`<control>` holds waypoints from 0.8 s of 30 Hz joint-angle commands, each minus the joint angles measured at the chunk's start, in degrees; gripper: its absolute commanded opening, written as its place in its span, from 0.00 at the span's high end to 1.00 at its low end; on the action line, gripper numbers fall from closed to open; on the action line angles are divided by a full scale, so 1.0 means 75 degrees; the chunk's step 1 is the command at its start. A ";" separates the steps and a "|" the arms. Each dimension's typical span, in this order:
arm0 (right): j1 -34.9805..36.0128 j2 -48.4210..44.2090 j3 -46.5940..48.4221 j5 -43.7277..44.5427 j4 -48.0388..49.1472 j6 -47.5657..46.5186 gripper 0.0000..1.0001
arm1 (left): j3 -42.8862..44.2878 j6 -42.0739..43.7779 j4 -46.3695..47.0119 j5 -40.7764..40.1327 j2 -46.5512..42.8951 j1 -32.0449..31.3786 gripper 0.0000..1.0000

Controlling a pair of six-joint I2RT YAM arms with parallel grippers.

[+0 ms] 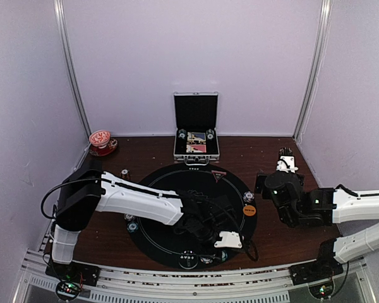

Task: Distribute texas hold em gaming equipment
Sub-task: Place the pile of poker chips at the dealer area.

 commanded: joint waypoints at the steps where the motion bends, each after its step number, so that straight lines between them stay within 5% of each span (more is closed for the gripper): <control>1: -0.0024 -0.0032 -0.0018 0.0017 0.0075 -0.0046 0.00 | 0.0016 0.0119 0.0114 -0.0041 -0.0188 -0.0054 0.65; 15: -0.0022 -0.0020 -0.0018 -0.0008 0.0098 -0.0061 0.00 | 0.0044 0.0169 0.0120 -0.0174 -0.0627 -0.0064 0.17; 24: -0.0030 -0.0063 -0.0038 0.0036 0.0065 -0.0033 0.00 | -0.0038 0.0385 0.0200 -0.0930 -0.1575 -0.0054 0.02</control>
